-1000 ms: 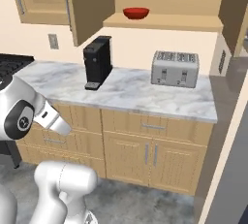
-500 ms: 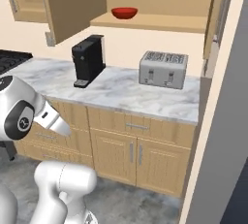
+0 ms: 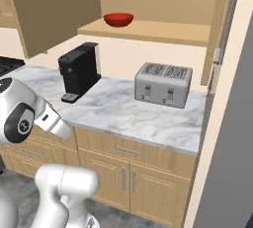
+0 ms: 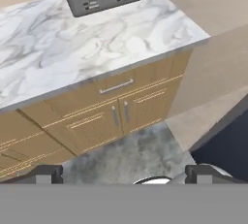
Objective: Take the smaller bowl and place it next to the appetizer plate on the dining counter , and place the larger bowl next to the plate with cooked food.
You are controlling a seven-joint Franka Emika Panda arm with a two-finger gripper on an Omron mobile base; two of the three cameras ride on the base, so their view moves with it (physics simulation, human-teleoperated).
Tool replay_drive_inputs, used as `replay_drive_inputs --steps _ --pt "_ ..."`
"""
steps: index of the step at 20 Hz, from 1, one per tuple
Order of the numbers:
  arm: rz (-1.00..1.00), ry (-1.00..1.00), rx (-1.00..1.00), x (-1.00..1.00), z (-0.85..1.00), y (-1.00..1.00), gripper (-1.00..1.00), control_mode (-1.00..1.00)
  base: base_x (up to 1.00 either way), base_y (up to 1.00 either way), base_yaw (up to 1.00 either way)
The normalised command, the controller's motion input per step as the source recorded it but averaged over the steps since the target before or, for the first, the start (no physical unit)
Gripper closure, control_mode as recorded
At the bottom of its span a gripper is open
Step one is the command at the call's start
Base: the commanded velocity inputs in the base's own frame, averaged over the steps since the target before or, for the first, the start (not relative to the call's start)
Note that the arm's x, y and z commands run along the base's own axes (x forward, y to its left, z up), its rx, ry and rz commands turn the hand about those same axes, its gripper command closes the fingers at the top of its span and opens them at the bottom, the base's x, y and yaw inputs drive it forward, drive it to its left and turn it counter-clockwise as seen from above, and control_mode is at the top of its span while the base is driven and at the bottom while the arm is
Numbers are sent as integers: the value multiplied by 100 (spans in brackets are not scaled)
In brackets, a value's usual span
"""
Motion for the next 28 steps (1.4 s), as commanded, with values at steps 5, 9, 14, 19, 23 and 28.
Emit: replay_drive_inputs --steps 5,9,14,19,23,28 --pt "0 0 0 0 0 0 -100 100 82 -31 10" --pt "0 0 0 0 0 0 -100 100 76 -32 8" --pt "0 0 0 0 0 0 -100 100 76 -17 4" --pt "0 0 0 0 0 0 -100 100 52 0 0" --pt "0 -1 0 3 4 0 -100 -100 0 0 0" --pt "-2 -14 0 0 25 -11 -100 -100 0 0 0"
